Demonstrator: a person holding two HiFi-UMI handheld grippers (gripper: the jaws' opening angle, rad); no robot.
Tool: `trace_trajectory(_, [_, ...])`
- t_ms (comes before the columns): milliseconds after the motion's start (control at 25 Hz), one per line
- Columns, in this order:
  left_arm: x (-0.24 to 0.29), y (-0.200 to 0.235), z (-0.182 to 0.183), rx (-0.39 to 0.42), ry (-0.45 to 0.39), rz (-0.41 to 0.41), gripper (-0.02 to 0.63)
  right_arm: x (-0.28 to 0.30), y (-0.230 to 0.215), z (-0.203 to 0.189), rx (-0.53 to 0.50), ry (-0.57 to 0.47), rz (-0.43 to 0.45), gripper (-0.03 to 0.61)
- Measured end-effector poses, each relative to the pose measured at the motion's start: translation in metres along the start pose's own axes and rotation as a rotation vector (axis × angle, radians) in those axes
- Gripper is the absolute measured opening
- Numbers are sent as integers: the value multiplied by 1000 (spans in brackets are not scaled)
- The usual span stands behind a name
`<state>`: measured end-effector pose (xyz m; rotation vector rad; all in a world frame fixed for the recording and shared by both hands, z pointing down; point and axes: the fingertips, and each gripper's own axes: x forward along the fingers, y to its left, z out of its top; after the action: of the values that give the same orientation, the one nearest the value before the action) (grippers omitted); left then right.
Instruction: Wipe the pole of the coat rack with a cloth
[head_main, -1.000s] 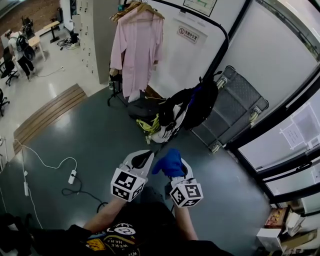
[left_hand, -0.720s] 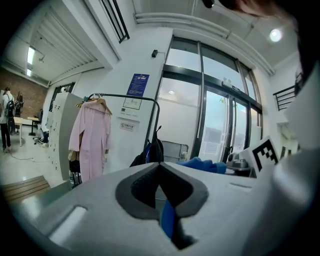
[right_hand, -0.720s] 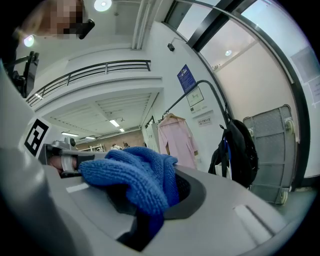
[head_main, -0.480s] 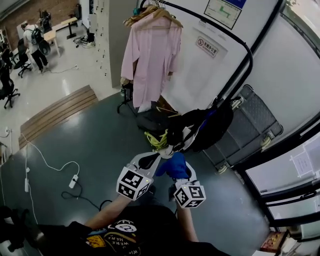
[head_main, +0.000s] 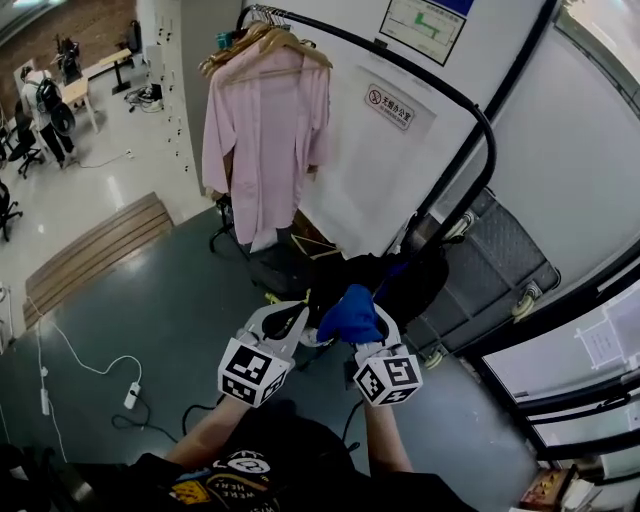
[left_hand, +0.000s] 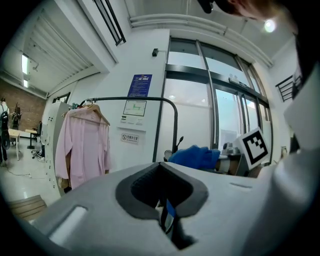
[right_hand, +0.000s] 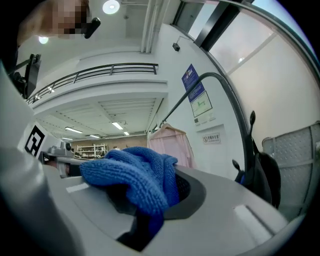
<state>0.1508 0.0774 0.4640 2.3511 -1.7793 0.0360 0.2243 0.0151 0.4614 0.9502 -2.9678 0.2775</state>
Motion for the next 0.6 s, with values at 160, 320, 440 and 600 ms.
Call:
trace_trajectory(160, [40,37,18,-1,-19,-32,-3,49,-44,69,-88,-96,-74,54])
trace_trajectory(320, [81,74,30,-10,-12,-110,-3,94,-94,166,-188,-217,-226,54])
trace_trajectory(440, [102,103,42,-1,-4,-164,-3,118,-109,251,-303,-324,-327,54])
trace_trajectory(600, [128,142,54,23,24,-254,-3,130,-117,346,-478,-438,-541,54])
